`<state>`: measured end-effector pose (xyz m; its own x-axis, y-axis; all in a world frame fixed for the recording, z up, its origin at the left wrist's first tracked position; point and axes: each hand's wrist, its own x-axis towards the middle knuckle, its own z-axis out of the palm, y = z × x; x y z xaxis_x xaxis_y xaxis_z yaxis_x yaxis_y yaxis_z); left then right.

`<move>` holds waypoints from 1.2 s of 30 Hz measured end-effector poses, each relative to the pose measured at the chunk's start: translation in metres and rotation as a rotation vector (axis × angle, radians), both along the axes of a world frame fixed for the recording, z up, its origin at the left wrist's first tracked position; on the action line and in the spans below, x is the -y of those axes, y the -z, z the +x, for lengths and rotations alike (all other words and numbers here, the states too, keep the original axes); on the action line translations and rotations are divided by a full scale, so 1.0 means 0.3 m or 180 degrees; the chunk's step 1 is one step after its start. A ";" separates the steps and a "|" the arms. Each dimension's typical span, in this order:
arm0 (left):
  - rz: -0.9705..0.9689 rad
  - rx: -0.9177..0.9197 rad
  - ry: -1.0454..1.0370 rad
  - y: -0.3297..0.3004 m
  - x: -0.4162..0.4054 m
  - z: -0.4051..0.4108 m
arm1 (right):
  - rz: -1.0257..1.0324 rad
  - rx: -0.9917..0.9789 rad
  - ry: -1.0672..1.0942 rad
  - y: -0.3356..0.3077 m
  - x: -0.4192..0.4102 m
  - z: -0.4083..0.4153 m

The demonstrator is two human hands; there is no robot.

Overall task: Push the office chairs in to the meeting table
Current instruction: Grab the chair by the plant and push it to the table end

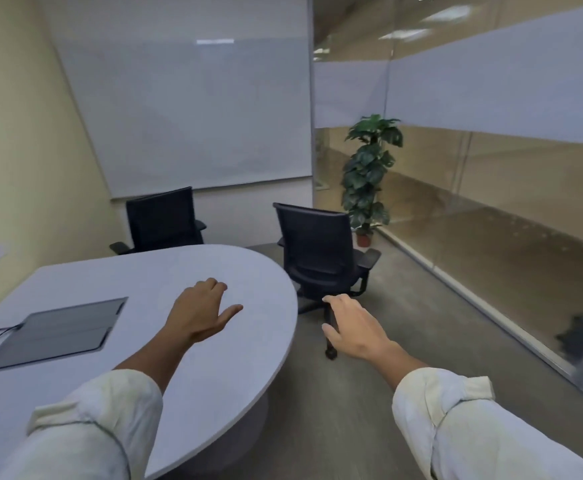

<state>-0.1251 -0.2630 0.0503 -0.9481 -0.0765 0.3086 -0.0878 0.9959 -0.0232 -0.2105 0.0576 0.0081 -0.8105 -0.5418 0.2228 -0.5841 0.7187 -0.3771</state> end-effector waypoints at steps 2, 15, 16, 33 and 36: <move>-0.0025 0.0025 0.0103 -0.017 -0.070 -0.118 | -0.0019 0.0018 0.0116 0.001 -0.051 -0.078; 0.0080 0.0254 0.0292 0.022 -0.086 -0.966 | 0.0110 0.0154 0.0405 0.043 -0.013 -0.757; 0.0093 0.0285 0.0308 0.027 -0.072 -1.031 | 0.0144 0.0167 0.0425 0.039 0.007 -0.820; -0.0126 0.0471 0.0099 0.115 0.042 -1.937 | -0.0015 0.0035 0.0020 0.056 0.296 -1.842; -0.0203 0.0481 -0.0034 0.127 0.059 -2.073 | 0.0078 0.0127 -0.0086 0.079 0.323 -2.002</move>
